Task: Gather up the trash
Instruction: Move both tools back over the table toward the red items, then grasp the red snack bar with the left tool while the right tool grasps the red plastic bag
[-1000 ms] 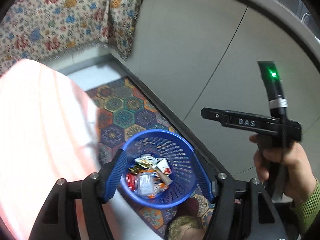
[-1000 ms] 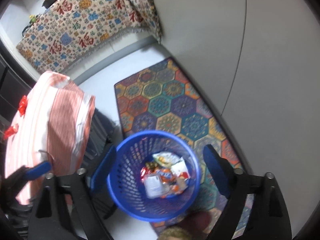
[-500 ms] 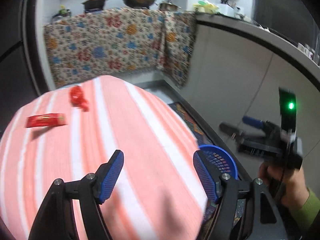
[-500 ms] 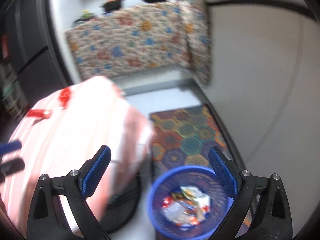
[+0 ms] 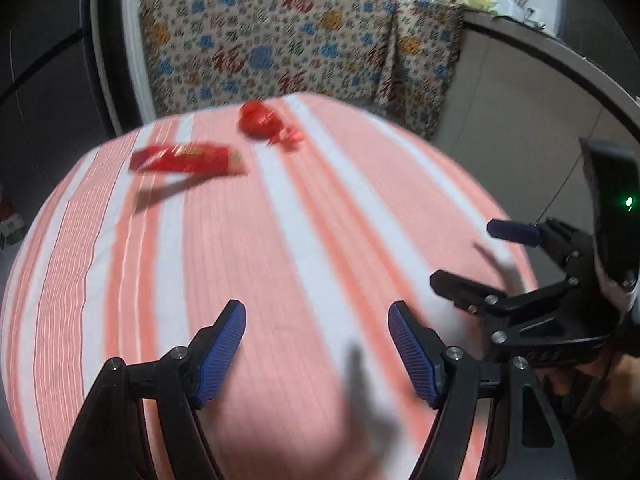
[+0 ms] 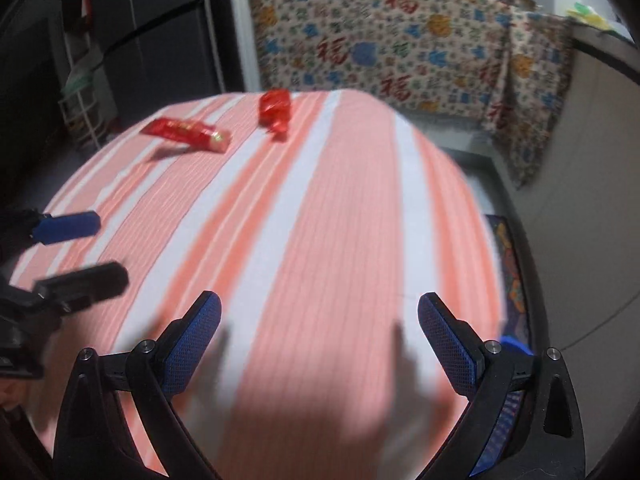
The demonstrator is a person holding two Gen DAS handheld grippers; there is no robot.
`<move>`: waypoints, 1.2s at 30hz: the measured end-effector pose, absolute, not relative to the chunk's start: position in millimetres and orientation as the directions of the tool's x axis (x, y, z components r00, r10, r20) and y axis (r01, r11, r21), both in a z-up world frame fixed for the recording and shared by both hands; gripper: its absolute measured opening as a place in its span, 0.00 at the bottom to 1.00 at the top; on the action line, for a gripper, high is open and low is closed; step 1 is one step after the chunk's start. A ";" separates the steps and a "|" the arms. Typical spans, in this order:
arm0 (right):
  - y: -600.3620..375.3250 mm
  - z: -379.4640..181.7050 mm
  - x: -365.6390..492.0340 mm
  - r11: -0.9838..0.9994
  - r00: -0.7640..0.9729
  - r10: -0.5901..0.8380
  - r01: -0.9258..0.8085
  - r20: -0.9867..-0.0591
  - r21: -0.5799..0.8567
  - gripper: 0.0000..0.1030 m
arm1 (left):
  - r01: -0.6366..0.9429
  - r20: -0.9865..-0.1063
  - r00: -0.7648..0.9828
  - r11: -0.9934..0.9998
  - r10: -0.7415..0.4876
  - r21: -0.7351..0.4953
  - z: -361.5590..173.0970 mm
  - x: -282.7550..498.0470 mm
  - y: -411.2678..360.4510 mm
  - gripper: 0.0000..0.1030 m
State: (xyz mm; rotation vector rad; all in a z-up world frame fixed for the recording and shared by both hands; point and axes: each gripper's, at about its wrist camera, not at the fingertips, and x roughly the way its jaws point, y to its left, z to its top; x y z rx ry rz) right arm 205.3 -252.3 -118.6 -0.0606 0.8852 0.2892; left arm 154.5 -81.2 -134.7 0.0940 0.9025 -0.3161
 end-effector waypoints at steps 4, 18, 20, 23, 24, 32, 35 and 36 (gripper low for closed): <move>-218.5 -138.3 214.4 0.944 0.552 0.234 -0.326 -0.800 0.052 0.96 | 0.284 -0.802 0.559 0.957 -0.208 -0.050 -150.9 164.7 -50.3 0.73; -206.4 -143.8 213.8 0.938 0.533 0.233 -0.343 -0.813 0.044 1.00 | 0.456 -0.777 0.565 0.890 -0.276 0.016 -71.7 286.5 -45.7 0.73; -205.7 -143.9 214.8 0.939 0.534 0.232 -0.343 -0.813 0.043 1.00 | 0.490 -0.797 0.542 0.871 -0.267 0.041 -73.2 310.1 -55.3 0.73; -206.9 -144.0 215.4 0.939 0.533 0.231 -0.342 -0.814 0.042 1.00 | 0.542 -0.834 0.484 0.839 -0.263 0.050 -88.3 334.9 -67.1 0.73; -206.8 -144.0 215.3 0.939 0.533 0.233 -0.342 -0.814 0.044 1.00 | 0.563 -0.850 0.460 0.824 -0.257 0.056 -96.0 343.6 -70.7 0.73; -207.2 -144.2 215.1 0.938 0.533 0.233 -0.343 -0.813 0.044 1.00 | 0.618 -0.905 0.369 0.784 -0.213 0.067 -139.4 356.5 -66.9 0.72; -206.9 -144.3 214.9 0.939 0.533 0.233 -0.342 -0.813 0.044 1.00 | 0.605 -0.916 0.344 0.795 -0.208 0.047 -148.3 350.0 -60.5 0.34; -206.9 -144.3 214.9 0.939 0.533 0.233 -0.342 -0.813 0.044 1.00 | 0.593 -0.919 0.338 0.804 -0.201 0.042 -151.5 348.0 -57.7 0.22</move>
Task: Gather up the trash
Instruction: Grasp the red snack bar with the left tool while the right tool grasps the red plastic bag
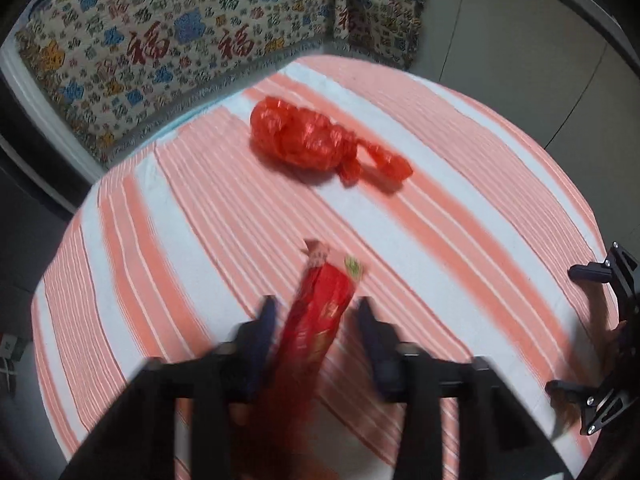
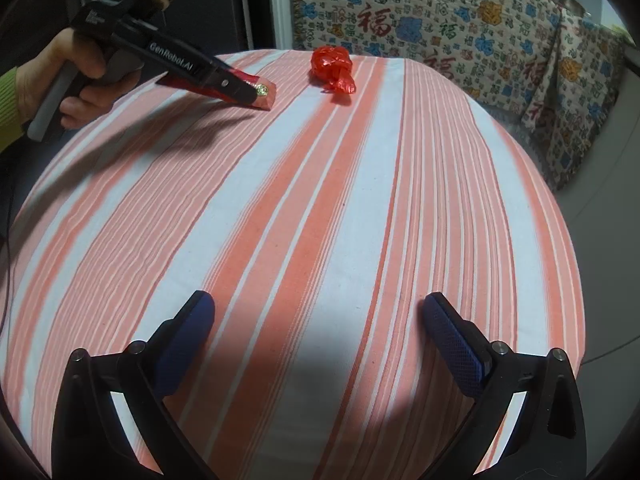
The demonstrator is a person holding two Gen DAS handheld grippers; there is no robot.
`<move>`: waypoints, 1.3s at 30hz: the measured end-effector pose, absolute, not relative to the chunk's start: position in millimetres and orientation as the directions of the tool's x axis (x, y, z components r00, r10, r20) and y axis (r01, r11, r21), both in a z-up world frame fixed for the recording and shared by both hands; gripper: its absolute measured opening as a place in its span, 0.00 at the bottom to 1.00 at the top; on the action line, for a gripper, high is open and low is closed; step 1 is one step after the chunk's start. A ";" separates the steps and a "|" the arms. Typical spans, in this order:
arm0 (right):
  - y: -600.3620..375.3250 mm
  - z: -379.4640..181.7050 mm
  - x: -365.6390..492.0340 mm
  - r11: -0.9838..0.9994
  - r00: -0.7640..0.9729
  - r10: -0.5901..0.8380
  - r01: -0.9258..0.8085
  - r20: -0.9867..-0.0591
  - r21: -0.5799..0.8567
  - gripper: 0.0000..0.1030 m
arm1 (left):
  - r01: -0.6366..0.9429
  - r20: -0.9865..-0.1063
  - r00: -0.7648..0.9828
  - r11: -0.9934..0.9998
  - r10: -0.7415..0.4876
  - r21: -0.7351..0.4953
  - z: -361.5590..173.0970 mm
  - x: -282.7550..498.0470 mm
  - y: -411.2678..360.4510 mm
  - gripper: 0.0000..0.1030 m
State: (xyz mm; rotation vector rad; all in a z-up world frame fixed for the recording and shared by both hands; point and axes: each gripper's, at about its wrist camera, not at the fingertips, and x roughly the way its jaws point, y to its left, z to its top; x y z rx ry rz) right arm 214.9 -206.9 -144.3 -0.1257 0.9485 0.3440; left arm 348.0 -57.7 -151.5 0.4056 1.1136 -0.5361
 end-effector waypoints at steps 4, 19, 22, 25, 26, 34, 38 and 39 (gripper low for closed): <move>-206.9 -144.5 214.8 0.939 0.534 0.233 -0.342 -0.813 0.045 1.00 | 0.524 -0.901 0.381 0.851 -0.206 0.027 -151.4 336.0 -46.6 0.19; -206.9 -144.8 214.4 0.939 0.535 0.234 -0.342 -0.812 0.045 1.00 | 0.203 -0.813 0.548 0.975 -0.194 -0.096 -155.5 220.3 -13.1 0.43; -207.2 -144.9 214.4 0.939 0.535 0.234 -0.342 -0.812 0.045 1.00 | 0.214 -0.805 0.567 0.975 -0.175 -0.062 -156.7 216.3 -22.9 0.49; -206.9 -144.9 214.2 0.939 0.535 0.234 -0.342 -0.812 0.046 1.00 | 0.223 -0.801 0.582 0.975 -0.139 -0.007 -160.1 214.8 -32.4 0.54; -207.5 -145.0 214.3 0.939 0.535 0.235 -0.342 -0.812 0.046 1.00 | 0.220 -0.798 0.588 0.975 -0.131 0.003 -160.6 213.8 -33.9 0.54; -207.4 -145.0 214.0 0.939 0.535 0.234 -0.342 -0.812 0.045 1.00 | 0.195 -0.791 0.605 0.980 -0.087 0.042 -164.0 198.9 -31.0 0.69; -207.7 -145.0 214.0 0.938 0.534 0.236 -0.343 -0.812 0.047 1.00 | 0.181 -0.787 0.609 0.983 -0.100 0.015 -165.2 198.5 -25.2 0.74; -207.7 -145.0 214.1 0.938 0.532 0.239 -0.343 -0.812 0.052 1.00 | 0.181 -0.788 0.609 0.983 -0.093 0.025 -165.5 198.3 -26.5 0.74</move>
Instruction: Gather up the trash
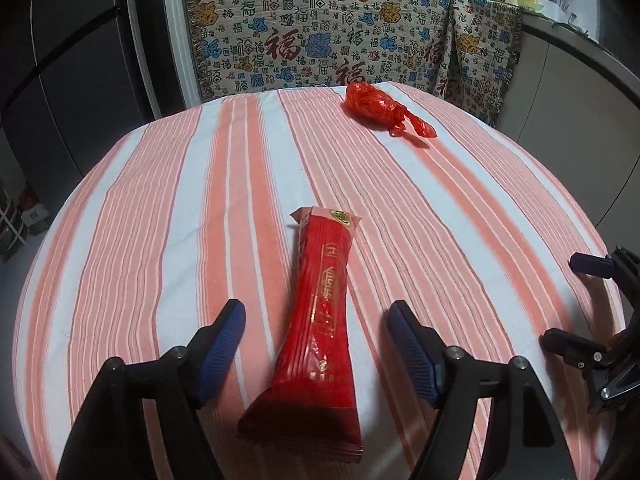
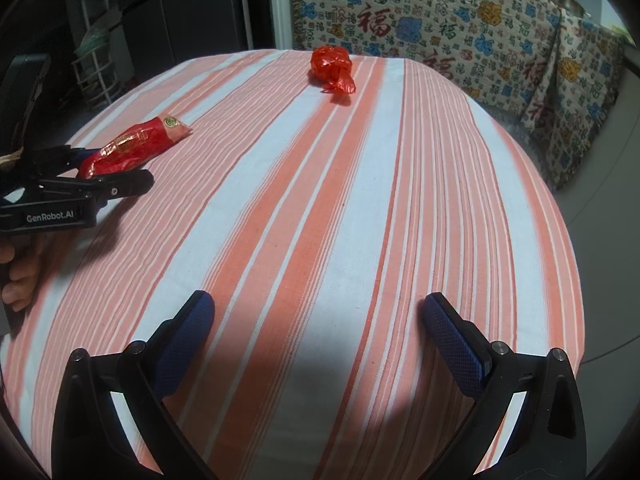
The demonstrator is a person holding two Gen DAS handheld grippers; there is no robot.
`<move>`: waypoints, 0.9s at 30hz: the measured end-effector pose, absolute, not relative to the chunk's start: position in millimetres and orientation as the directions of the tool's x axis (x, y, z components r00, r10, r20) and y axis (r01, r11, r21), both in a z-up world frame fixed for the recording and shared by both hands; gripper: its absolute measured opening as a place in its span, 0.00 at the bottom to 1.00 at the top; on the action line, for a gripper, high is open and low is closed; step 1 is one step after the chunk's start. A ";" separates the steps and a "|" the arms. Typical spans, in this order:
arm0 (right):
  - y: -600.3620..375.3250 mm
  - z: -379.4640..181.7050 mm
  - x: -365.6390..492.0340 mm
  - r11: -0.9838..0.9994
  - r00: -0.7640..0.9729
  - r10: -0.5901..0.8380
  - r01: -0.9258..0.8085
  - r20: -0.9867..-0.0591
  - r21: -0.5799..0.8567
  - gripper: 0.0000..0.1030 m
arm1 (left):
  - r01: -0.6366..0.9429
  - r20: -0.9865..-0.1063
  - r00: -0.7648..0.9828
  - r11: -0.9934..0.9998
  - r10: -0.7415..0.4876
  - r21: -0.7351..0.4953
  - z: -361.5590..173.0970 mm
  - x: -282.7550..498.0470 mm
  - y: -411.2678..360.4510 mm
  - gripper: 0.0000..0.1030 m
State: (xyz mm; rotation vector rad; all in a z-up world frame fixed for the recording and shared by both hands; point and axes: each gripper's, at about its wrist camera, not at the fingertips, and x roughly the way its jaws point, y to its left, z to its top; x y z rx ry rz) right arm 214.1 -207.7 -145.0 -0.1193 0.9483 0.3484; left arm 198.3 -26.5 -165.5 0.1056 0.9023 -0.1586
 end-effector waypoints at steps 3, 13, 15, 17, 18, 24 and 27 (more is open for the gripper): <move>-209.0 -143.4 223.5 0.929 0.515 0.257 -0.364 -0.818 0.063 1.00 | 0.180 -0.787 0.609 0.983 -0.094 0.022 -165.9 197.9 -26.6 0.74; -185.0 -145.4 373.7 0.947 0.520 0.189 -0.320 -0.833 0.016 1.00 | 0.180 -0.787 0.609 0.983 -0.097 0.018 -165.9 198.2 -24.9 0.75; -175.7 -147.0 401.6 0.948 0.523 0.204 -0.317 -0.827 0.033 1.00 | 0.180 -0.787 0.609 0.984 -0.097 0.018 -165.9 198.3 -24.3 0.75; -169.7 -147.4 420.2 0.956 0.552 0.199 -0.290 -0.810 0.037 0.93 | 0.180 -0.787 0.609 0.984 -0.099 0.016 -165.9 198.6 -24.4 0.75; -166.6 -147.0 427.3 0.958 0.569 0.198 -0.285 -0.798 0.034 0.91 | 0.180 -0.787 0.609 0.984 -0.100 0.014 -165.9 198.8 -23.8 0.75; -170.7 -141.9 430.4 0.964 0.599 0.197 -0.264 -0.776 0.041 0.12 | 0.180 -0.787 0.609 0.984 -0.102 0.012 -165.6 199.8 -23.3 0.75; -180.9 -140.9 402.1 0.957 0.590 0.228 -0.284 -0.775 0.065 0.12 | 0.180 -0.787 0.609 0.984 -0.102 0.011 -165.6 199.3 -24.0 0.75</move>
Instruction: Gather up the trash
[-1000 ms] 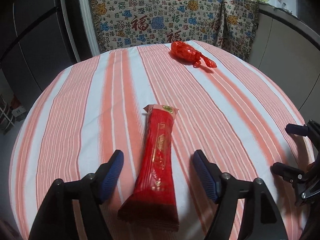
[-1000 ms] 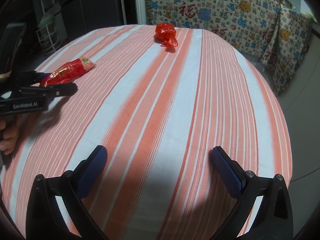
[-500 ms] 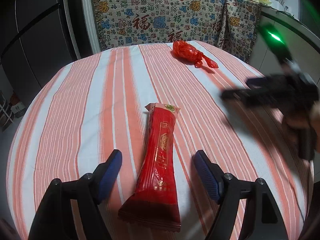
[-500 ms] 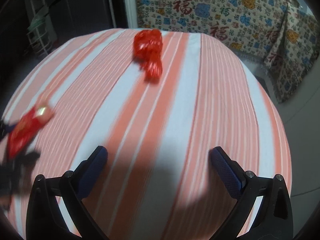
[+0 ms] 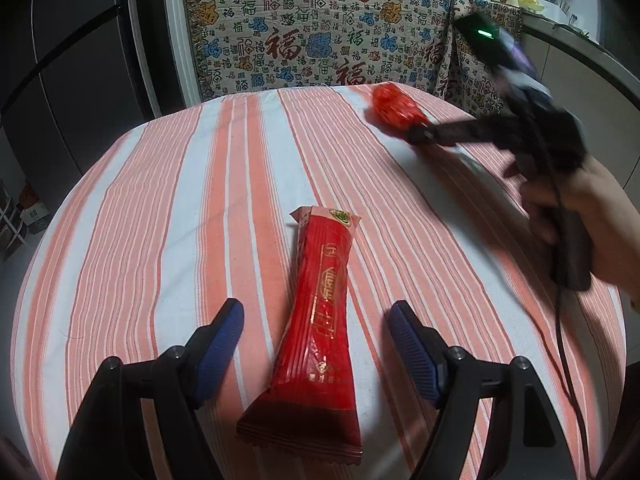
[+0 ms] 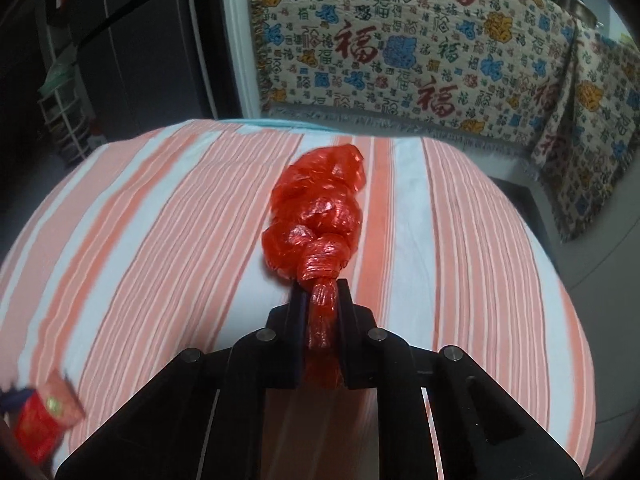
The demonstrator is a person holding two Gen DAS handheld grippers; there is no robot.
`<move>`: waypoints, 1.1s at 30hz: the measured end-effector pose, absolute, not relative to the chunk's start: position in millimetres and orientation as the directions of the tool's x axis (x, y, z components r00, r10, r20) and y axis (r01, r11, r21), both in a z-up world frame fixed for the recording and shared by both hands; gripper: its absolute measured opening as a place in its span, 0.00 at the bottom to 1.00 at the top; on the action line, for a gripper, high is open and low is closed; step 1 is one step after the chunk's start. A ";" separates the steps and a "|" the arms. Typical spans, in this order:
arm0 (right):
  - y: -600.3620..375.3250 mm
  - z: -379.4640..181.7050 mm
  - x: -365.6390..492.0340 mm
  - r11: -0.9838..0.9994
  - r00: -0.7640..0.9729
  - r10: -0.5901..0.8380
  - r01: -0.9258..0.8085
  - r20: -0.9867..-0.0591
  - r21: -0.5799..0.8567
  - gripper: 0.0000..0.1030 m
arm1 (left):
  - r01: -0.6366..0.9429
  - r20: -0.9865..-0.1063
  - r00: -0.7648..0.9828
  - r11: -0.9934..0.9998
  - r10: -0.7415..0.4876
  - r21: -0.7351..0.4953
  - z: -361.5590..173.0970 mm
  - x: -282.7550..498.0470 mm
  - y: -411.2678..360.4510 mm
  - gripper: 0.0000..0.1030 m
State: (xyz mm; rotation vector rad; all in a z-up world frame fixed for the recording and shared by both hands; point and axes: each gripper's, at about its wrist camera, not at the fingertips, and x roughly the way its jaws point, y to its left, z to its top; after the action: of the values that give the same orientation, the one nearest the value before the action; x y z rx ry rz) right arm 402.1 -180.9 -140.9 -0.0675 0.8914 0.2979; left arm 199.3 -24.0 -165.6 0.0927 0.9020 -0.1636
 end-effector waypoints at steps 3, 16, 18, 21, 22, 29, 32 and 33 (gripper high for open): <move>-191.6 -139.8 349.4 0.947 0.582 0.252 -0.314 -0.773 0.073 0.12 | 0.181 -0.787 0.609 0.983 -0.102 0.012 -165.5 199.5 -23.4 0.75; -198.3 -137.3 189.1 0.930 0.557 0.328 -0.334 -0.763 0.156 0.84 | 0.180 -0.786 0.610 0.984 -0.101 0.013 -164.9 198.8 -22.7 0.75; -199.4 -138.8 192.2 0.926 0.545 0.340 -0.334 -0.767 0.174 0.88 | 0.179 -0.786 0.609 0.984 -0.106 0.006 -164.8 197.0 -21.4 0.75; -199.7 -139.1 192.4 0.922 0.540 0.353 -0.338 -0.764 0.187 0.90 | 0.173 -0.786 0.610 0.985 -0.097 0.013 -164.8 192.7 -21.9 0.75; -199.0 -139.2 192.2 0.922 0.539 0.353 -0.340 -0.765 0.186 0.91 | 0.172 -0.786 0.611 0.985 -0.093 0.018 -164.8 190.9 -23.0 0.75; -182.3 -143.0 187.6 0.930 0.536 0.280 -0.356 -0.796 0.088 0.96 | 0.170 -0.787 0.612 0.985 -0.084 0.027 -165.1 192.6 -23.4 0.75; -181.4 -143.8 188.0 0.930 0.535 0.272 -0.359 -0.800 0.077 0.97 | 0.170 -0.787 0.612 0.985 -0.084 0.027 -165.6 192.6 -22.9 0.76; -181.8 -144.0 187.8 0.930 0.534 0.275 -0.359 -0.799 0.080 0.97 | 0.170 -0.787 0.612 0.985 -0.084 0.027 -165.6 192.7 -22.9 0.76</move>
State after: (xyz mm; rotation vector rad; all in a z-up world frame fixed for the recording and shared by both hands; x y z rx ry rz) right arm 187.8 -181.8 -144.0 -0.0980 0.9338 0.3779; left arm 192.7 -22.9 -165.6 0.1027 0.9010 -0.1464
